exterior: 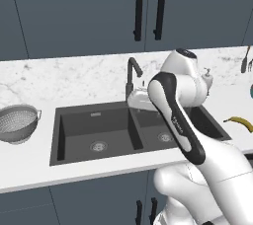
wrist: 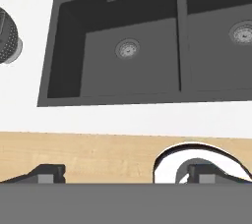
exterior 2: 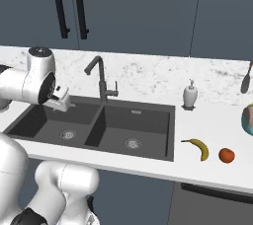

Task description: Put the colander in the sink, put the orange, banana in the colander, and turn on the sink faucet and pour water over the colander.

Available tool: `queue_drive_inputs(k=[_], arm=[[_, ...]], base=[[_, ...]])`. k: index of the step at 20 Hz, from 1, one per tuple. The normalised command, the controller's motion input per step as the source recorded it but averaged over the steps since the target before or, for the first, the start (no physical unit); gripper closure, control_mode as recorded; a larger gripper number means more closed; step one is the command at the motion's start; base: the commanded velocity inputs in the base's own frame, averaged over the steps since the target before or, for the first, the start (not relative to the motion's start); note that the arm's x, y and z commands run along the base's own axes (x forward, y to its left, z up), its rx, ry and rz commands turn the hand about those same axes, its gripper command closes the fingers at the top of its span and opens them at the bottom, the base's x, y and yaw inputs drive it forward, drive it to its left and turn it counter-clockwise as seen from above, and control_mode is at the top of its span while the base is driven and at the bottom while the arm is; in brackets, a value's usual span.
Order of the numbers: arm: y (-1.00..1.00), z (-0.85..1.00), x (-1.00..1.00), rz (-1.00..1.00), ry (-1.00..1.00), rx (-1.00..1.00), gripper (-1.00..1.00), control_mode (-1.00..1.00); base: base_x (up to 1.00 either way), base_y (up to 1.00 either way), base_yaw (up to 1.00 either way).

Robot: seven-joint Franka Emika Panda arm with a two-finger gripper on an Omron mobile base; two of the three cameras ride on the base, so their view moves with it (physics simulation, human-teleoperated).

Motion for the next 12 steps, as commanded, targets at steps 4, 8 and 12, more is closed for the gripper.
queue_drive_inputs(k=[4,8,12], arm=[[0.75,0.0,0.0,0.0,0.0,0.21,-1.0,-1.0],[0.97,0.0,0.14,0.0,0.08,0.04,-1.0,-1.0],[0.92,0.0,0.2,0.0,0.11,0.0,-1.0,-1.0]], base=[[0.0,0.0,0.0],[0.0,0.0,0.0],[0.0,0.0,0.0]])
